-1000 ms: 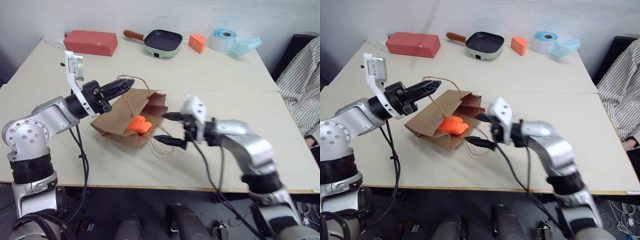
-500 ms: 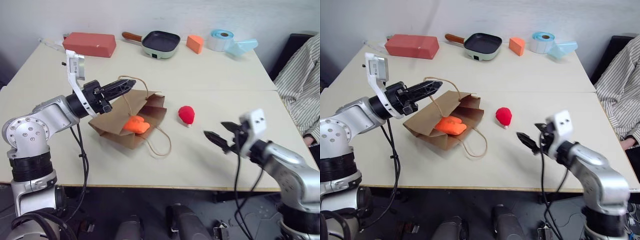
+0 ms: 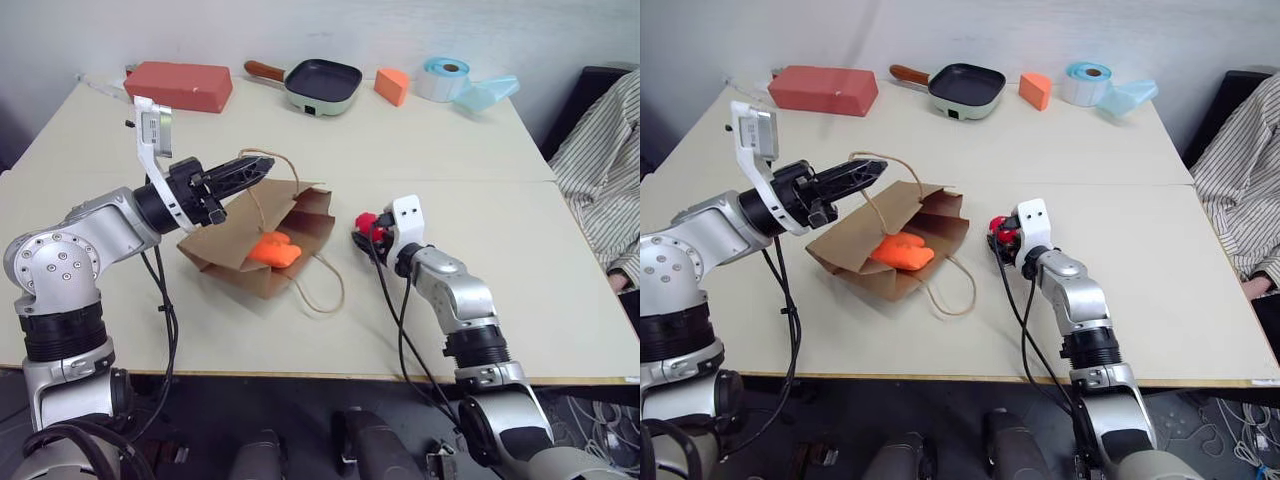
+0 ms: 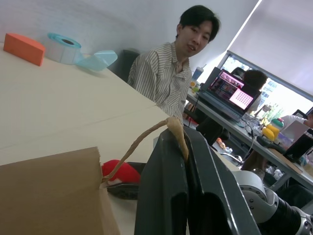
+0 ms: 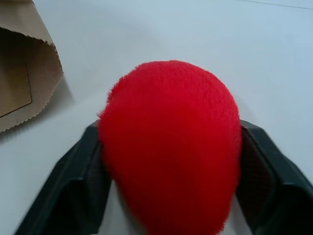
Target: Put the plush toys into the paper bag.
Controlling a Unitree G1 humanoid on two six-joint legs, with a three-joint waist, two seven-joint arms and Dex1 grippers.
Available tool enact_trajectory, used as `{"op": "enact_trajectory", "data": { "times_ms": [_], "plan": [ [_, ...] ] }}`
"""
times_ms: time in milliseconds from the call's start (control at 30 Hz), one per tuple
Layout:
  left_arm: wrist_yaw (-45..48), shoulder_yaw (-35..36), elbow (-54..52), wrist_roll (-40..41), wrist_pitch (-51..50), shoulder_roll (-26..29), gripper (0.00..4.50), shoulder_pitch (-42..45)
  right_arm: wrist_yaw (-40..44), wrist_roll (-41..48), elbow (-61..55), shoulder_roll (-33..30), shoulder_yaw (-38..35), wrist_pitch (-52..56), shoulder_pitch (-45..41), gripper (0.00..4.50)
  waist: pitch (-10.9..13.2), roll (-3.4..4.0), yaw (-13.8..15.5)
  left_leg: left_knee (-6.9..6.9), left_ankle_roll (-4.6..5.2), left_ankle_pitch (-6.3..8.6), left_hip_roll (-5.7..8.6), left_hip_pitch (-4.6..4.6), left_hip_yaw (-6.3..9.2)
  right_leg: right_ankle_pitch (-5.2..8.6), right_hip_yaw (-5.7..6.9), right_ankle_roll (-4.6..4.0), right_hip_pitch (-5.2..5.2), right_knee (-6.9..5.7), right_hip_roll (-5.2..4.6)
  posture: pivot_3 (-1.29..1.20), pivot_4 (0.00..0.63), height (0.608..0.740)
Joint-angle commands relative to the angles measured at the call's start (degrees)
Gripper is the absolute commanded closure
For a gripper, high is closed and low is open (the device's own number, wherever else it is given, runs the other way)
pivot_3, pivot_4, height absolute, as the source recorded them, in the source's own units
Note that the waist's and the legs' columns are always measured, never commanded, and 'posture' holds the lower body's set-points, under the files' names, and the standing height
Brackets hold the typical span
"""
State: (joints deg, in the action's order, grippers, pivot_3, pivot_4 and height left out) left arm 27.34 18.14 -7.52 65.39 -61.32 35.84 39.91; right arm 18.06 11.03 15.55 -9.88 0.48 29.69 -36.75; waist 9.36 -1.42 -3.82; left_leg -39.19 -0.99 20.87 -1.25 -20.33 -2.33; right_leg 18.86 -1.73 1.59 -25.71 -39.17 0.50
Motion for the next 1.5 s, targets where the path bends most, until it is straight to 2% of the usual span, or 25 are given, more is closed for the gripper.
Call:
{"op": "enact_trajectory", "data": {
  "times_ms": [33,100,200,300,400,467,567,667,767,867,1033,1233,1333,1500],
  "plan": [
    [-0.81,2.60,-2.73,1.74,0.40,0.75,4.50,-0.33,1.96,2.16,-6.91,-0.74,-1.96,-1.97,2.09,2.70,0.00,0.00,0.03,0.00,0.00,0.00,0.00,0.00,0.01,0.00,0.01,0.00,0.00,-0.01,0.00,0.00,0.150,0.740],
    [-1.18,2.71,-3.07,1.99,0.41,0.73,4.50,-0.62,6.19,5.13,-13.51,-2.41,-1.89,0.19,4.87,3.31,0.00,0.00,0.14,0.01,0.00,0.00,0.00,-0.01,0.02,0.00,0.01,0.00,0.00,0.01,0.00,0.00,0.150,0.740],
    [-1.56,2.99,-3.32,2.34,0.17,0.76,4.50,-0.66,12.56,10.86,-23.66,-5.16,-0.10,5.91,8.20,3.90,0.00,0.01,0.39,0.01,0.01,0.01,0.01,-0.02,0.02,0.00,0.01,0.00,0.01,0.04,0.00,0.00,0.150,0.740],
    [-1.80,2.99,-3.12,2.71,-0.14,0.91,4.50,-0.07,16.04,13.42,-29.67,-6.45,4.35,10.93,8.08,3.97,0.00,0.01,0.22,0.02,0.01,0.01,0.00,0.00,0.02,0.00,0.01,0.00,0.01,0.02,0.00,0.00,0.150,0.740],
    [-1.99,2.72,-2.68,3.76,-0.87,0.89,4.50,0.82,15.34,11.30,-26.58,-3.22,8.54,10.23,3.93,3.98,0.00,0.00,-0.08,0.01,-0.01,0.00,0.01,0.05,0.02,0.00,0.00,0.00,0.02,0.00,0.01,0.00,0.150,0.740],
    [-1.30,2.54,-2.77,4.54,-1.69,1.49,4.50,0.86,14.60,9.67,-21.56,-0.57,10.12,8.81,0.49,3.98,0.00,0.00,-0.22,0.00,-0.03,-0.01,0.01,0.07,0.04,0.00,0.01,0.00,0.01,0.03,0.01,0.00,0.150,0.740],
    [-0.66,2.90,-1.73,7.50,-4.62,2.91,4.50,1.44,13.67,7.32,-5.18,5.89,10.86,4.72,-7.78,3.98,0.00,-0.01,-0.84,-0.03,-0.03,-0.01,0.02,0.07,0.03,0.00,0.01,0.00,0.02,0.03,0.00,0.00,0.150,0.740],
    [-0.31,2.65,-2.58,8.91,-5.35,3.56,4.50,1.65,12.83,6.08,7.41,9.74,8.92,0.73,-13.40,3.98,0.00,0.00,-0.98,-0.01,-0.03,-0.03,0.00,0.06,0.07,0.00,0.05,0.00,0.01,-0.05,0.00,0.00,0.150,0.740],
    [-1.31,2.73,-4.12,9.63,-4.54,2.95,4.50,1.29,8.04,4.51,21.93,14.21,5.61,-6.38,-20.64,3.98,0.00,0.00,-1.20,0.01,-0.02,-0.03,0.01,0.01,0.09,0.00,0.05,-0.01,0.00,0.01,-0.01,0.00,0.150,0.740],
    [-2.21,2.92,-4.58,9.95,-4.11,2.66,4.50,0.67,5.85,4.37,30.15,17.27,2.72,-10.43,-24.73,3.98,0.00,0.00,-1.30,0.00,-0.01,-0.03,0.01,-0.01,0.10,0.00,0.06,0.00,0.00,0.02,-0.03,0.00,0.150,0.740],
    [-2.84,2.95,-4.96,9.30,-2.79,2.52,4.50,-0.59,9.21,5.12,29.82,18.98,1.62,-10.01,-24.93,2.25,0.00,0.00,-1.42,0.01,-0.01,-0.03,0.00,-0.01,0.10,0.00,0.07,0.00,0.01,0.01,-0.03,0.00,0.150,0.740],
    [-3.95,2.02,-2.45,5.61,0.58,0.90,4.50,-0.37,14.87,6.03,10.04,14.99,5.45,1.16,-16.73,0.08,0.00,0.00,-1.03,0.01,-0.01,-0.03,0.01,-0.05,0.17,0.00,0.07,0.00,0.01,0.03,-0.03,0.00,0.150,0.740],
    [-4.00,1.28,-1.27,4.18,1.50,-0.24,4.50,0.31,19.20,8.33,-2.95,10.50,7.95,8.89,-12.23,0.03,0.00,0.00,-0.83,0.01,-0.01,-0.03,0.01,-0.06,0.19,0.00,0.08,0.00,0.01,0.04,-0.04,0.00,0.150,0.740],
    [-3.82,-0.46,1.80,1.39,3.03,-2.73,4.50,2.45,25.26,16.14,-26.10,-2.85,7.79,22.97,-4.56,0.03,0.01,0.01,-0.46,0.01,0.00,-0.02,0.02,-0.08,0.24,0.00,0.11,0.00,0.02,0.08,-0.04,0.00,0.150,0.740]
  ]
}}
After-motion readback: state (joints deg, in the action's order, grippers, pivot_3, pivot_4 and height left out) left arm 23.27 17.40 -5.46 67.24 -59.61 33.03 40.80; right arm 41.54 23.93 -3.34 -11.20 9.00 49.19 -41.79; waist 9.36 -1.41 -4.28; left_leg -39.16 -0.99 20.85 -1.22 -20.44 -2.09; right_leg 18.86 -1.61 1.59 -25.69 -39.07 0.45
